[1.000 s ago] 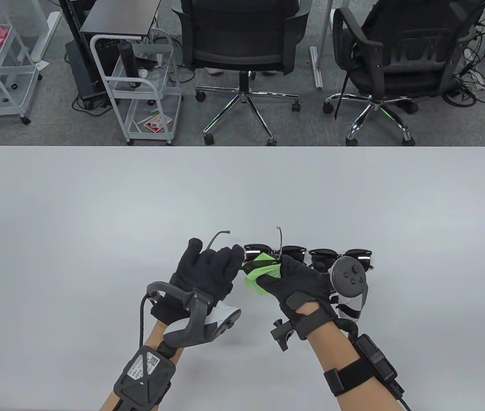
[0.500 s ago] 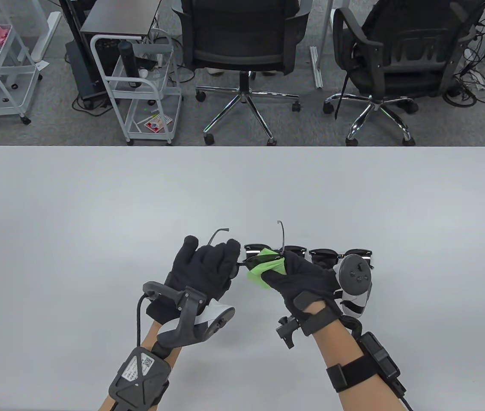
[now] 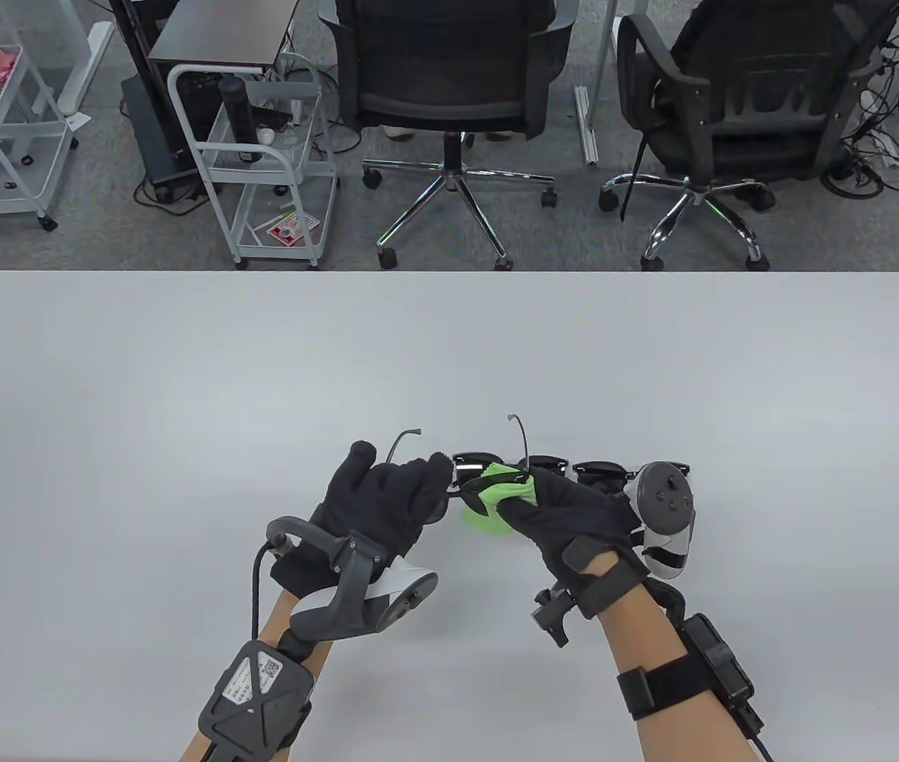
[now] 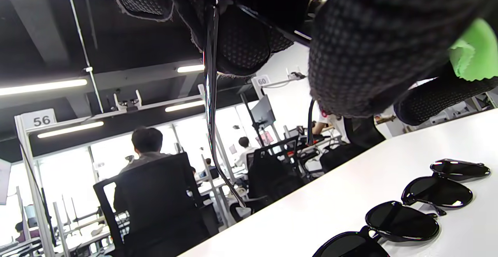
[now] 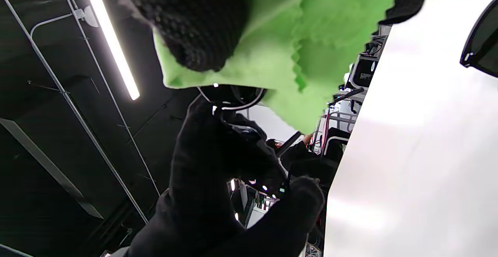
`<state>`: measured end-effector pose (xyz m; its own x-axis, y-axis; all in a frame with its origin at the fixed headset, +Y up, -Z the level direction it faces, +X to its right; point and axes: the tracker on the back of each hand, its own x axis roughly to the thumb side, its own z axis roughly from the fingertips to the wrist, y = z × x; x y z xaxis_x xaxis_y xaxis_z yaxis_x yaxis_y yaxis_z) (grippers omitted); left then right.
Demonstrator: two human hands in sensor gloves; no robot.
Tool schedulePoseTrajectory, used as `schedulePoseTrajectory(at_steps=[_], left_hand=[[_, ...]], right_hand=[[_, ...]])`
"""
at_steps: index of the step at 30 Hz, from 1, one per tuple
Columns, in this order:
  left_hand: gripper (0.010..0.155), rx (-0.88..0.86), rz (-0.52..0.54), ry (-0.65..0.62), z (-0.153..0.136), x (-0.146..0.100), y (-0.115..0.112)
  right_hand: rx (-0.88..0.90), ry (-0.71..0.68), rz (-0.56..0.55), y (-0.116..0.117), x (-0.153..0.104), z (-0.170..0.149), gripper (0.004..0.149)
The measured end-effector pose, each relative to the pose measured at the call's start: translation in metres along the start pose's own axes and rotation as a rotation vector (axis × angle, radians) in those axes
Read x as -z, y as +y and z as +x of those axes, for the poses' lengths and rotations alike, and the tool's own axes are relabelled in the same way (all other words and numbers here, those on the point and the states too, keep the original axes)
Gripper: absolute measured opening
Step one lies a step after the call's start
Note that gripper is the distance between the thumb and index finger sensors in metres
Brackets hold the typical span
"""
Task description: Dust sunglasses
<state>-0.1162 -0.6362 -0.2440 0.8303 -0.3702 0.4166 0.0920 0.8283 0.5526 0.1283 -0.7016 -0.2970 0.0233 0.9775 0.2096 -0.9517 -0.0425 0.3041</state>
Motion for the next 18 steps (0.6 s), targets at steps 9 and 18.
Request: schedulePoseTrajectory(at_steps=[9,18], left_hand=[[0.096,0.009,-0.003,-0.012,0.001,0.000,-0.001],[0.096,0.002,0.024,-0.011,0.003,0.000,0.002]], right_hand=[[-0.002,-0.009,-0.022,0.002,-0.001,0.001,0.048],[-0.220,-0.067,-0.104,-0.005,-0.002,0.015,0.044]])
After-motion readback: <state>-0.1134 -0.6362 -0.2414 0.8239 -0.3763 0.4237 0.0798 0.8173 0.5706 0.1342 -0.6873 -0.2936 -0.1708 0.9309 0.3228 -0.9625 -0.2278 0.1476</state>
